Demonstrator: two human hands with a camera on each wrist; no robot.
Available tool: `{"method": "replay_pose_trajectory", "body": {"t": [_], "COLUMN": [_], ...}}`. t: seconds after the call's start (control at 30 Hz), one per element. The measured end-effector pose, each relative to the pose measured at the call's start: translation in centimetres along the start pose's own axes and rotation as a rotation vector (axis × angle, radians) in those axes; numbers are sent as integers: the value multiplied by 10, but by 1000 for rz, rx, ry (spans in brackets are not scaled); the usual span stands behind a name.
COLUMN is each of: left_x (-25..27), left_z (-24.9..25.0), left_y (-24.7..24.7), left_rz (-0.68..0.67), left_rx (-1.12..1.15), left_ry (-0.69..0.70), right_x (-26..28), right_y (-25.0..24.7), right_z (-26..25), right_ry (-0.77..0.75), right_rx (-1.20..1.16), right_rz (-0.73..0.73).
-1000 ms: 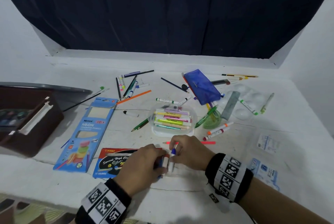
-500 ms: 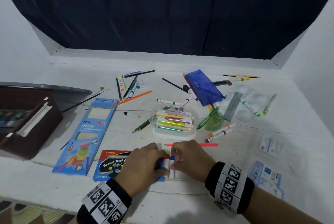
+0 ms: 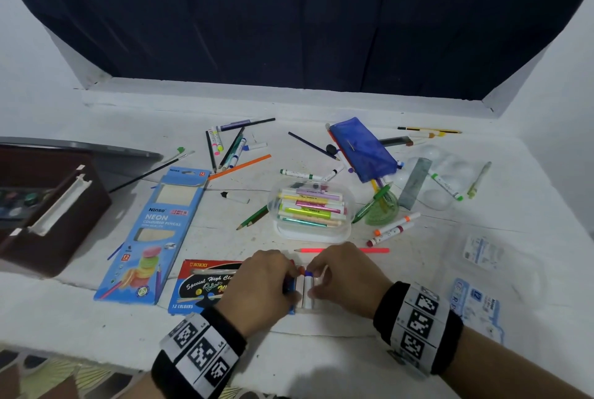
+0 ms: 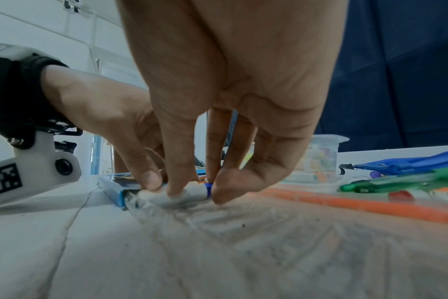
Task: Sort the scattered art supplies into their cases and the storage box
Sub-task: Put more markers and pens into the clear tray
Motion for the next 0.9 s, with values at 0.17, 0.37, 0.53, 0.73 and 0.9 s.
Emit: {"method": "replay_pose_trajectory", "body": {"t": [0.17, 0.37, 0.53, 0.73, 0.9], "left_x": [-1, 1, 16, 29, 20], "left_z": [0, -2, -30, -54, -51], "left_y": [0, -9, -14, -4, -5], "left_rz": [2, 56, 23, -224, -181], "left_rx": [-4, 81, 119, -56, -114], "left_ry": [-61, -114, -84, -12, 60], "right_x": [3, 4, 8, 9, 6], "right_y": [0, 0, -5, 10, 10], "right_z": [0, -3, -3, -2, -6], "right_ry": [36, 20, -32, -51, -28], "right_rx": [35, 53, 100, 272, 157], "right_rz": [9, 9, 34, -89, -79]}}
Point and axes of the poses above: each hand's wrist, its own x-axis away from the middle knuckle, its own y-axis out of the palm, z = x × y, the point moved 7 cm from there along -x, towards the middle knuckle, and after that the axes turned 4 degrees about y, right-handed, at the moved point
